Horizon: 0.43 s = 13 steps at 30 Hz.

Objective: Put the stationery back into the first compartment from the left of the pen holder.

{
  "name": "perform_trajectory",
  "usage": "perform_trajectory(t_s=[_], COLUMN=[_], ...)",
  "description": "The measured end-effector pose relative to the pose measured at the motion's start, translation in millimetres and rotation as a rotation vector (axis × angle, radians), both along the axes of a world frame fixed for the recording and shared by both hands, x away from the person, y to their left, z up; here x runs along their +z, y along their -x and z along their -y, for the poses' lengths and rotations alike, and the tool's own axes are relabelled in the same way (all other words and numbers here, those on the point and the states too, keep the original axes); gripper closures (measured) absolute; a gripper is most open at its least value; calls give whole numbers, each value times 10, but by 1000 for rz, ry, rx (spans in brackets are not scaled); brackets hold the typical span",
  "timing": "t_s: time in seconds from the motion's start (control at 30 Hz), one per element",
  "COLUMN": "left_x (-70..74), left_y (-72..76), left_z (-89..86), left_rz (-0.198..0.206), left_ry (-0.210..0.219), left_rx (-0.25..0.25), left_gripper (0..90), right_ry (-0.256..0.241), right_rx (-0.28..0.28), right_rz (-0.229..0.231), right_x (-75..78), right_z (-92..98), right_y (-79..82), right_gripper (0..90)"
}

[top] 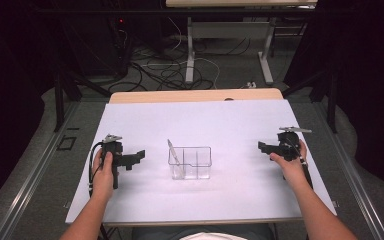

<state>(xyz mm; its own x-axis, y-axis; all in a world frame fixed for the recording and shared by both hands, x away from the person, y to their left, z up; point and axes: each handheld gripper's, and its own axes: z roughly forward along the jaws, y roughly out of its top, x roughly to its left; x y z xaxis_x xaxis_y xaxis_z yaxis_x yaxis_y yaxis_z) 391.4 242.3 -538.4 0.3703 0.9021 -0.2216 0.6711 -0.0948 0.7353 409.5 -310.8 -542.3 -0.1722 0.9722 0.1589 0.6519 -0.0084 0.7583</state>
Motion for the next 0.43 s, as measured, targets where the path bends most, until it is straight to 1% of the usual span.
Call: perform_trajectory(t_s=[0.07,0.1,0.2,0.43], left_x=[4,4,0,-6], left_y=[0,0,-6,-13], left_z=[0,-2,-2,5], left_rz=[0,0,-1,-4], left_ry=[-3,-2,0,-7], left_rx=[0,0,1,-1], left_gripper=[5,5,5,5], right_ry=[-3,1,-7,-1], right_rx=[-12,-11,-17,-17], right_rz=[-6,-2,-4,-15], right_x=[-11,-16,-19,-45], right_z=[6,16,23,43], right_y=[-3,-5,-4,-18], right_gripper=[63,63,63,62])
